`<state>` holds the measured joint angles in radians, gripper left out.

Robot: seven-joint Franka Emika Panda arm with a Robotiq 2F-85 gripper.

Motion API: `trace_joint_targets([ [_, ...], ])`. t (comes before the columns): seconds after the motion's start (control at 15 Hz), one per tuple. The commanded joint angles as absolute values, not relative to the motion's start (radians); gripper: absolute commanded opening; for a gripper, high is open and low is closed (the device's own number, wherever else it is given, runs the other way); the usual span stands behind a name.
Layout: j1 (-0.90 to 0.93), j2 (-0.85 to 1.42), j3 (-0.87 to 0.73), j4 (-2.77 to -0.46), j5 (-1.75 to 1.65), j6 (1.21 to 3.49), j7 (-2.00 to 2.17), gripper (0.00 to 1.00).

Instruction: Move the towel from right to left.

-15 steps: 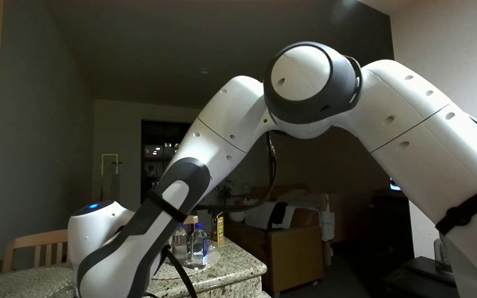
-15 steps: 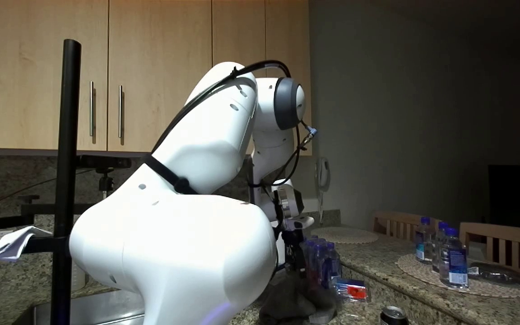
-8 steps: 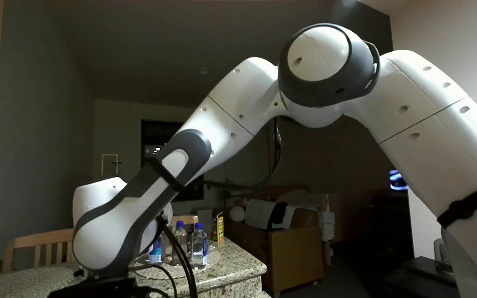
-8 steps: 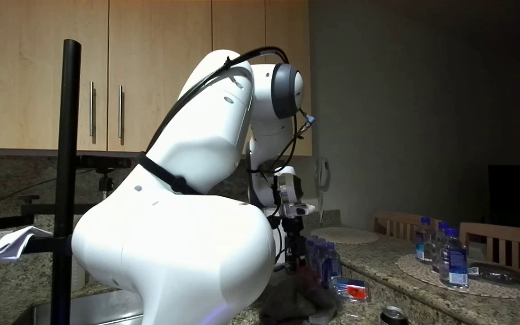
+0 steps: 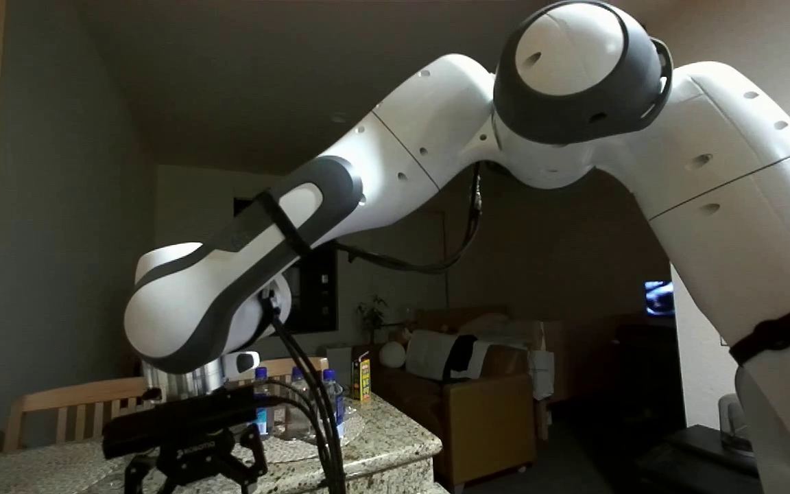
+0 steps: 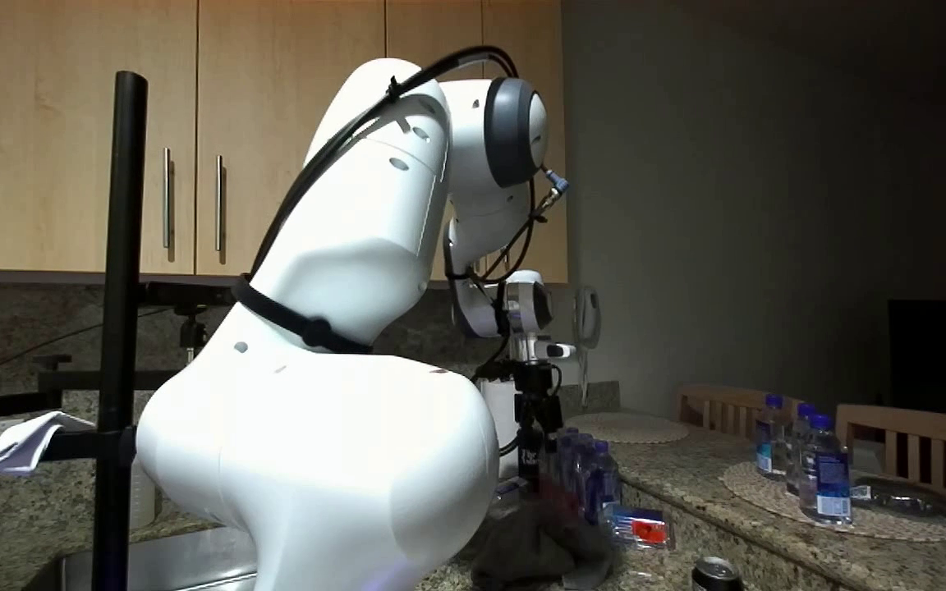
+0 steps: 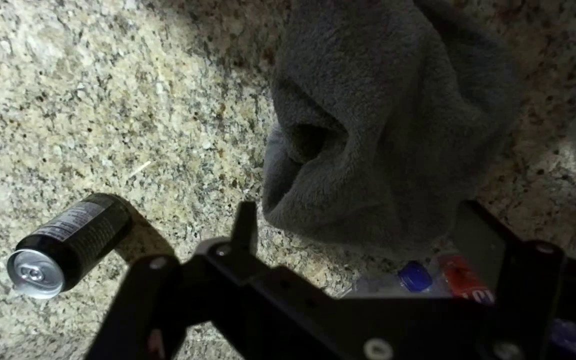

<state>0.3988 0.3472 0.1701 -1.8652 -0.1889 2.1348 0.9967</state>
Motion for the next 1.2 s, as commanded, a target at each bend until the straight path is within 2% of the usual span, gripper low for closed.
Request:
trace_joint_targets([
  [0.0,0.375,0.278,0.191,-1.89,-0.15,2.088,0.887,1.0],
  [0.73,0.367,0.204,0.21,-1.879,-0.056,2.066,0.749,1.0],
  [1.13,0.385,0.243,0.201,-1.86,-0.1,2.094,0.806,1.0],
])
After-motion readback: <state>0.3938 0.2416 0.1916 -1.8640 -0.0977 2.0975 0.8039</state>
